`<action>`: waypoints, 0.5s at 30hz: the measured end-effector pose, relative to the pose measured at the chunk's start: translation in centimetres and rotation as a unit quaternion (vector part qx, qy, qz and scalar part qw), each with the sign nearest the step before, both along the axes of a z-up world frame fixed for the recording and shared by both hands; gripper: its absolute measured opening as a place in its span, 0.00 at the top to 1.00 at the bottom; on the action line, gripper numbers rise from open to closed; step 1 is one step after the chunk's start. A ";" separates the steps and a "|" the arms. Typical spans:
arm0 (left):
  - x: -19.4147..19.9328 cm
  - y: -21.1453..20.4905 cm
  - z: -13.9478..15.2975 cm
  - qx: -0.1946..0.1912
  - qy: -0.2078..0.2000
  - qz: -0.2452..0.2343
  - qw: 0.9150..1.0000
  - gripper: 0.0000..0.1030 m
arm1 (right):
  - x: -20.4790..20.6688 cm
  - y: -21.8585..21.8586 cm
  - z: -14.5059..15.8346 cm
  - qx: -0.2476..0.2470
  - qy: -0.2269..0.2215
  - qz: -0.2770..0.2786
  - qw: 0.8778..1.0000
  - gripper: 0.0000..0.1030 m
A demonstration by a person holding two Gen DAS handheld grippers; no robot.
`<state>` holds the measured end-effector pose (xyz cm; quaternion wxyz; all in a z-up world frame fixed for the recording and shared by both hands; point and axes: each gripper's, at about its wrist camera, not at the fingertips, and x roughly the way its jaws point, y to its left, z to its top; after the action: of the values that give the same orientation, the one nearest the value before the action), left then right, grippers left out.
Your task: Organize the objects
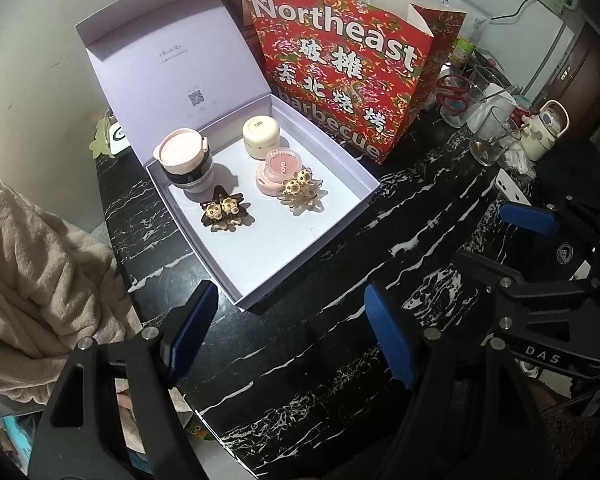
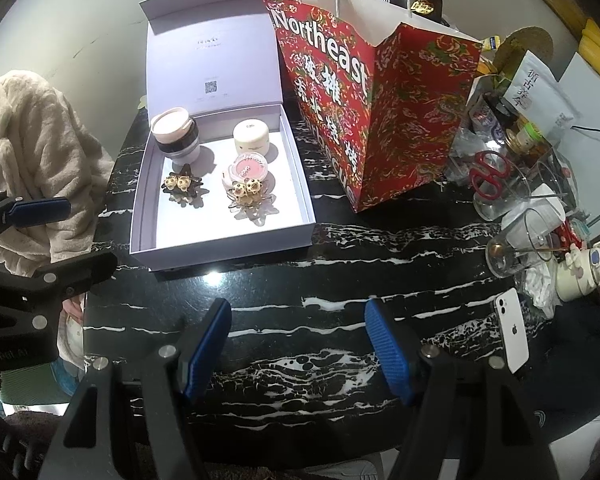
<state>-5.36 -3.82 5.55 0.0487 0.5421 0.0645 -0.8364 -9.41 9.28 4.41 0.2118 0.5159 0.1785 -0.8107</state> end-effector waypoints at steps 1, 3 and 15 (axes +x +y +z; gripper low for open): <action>0.0 0.0 0.0 0.001 -0.001 0.001 1.000 0.27 | 0.0 0.0 0.0 0.000 -0.001 0.001 1.000 0.32; 0.1 -0.1 0.0 0.001 0.001 0.003 1.000 0.27 | 0.0 -0.1 -0.1 0.000 -0.002 0.002 1.000 0.32; 0.4 -0.1 -0.2 0.000 -0.005 0.007 1.000 0.27 | 0.0 -0.4 -0.4 0.007 -0.007 0.011 1.000 0.32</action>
<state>-4.97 -3.93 5.38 0.0542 0.5458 0.0681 -0.8334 -9.42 8.92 3.99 0.2183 0.5211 0.1886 -0.8033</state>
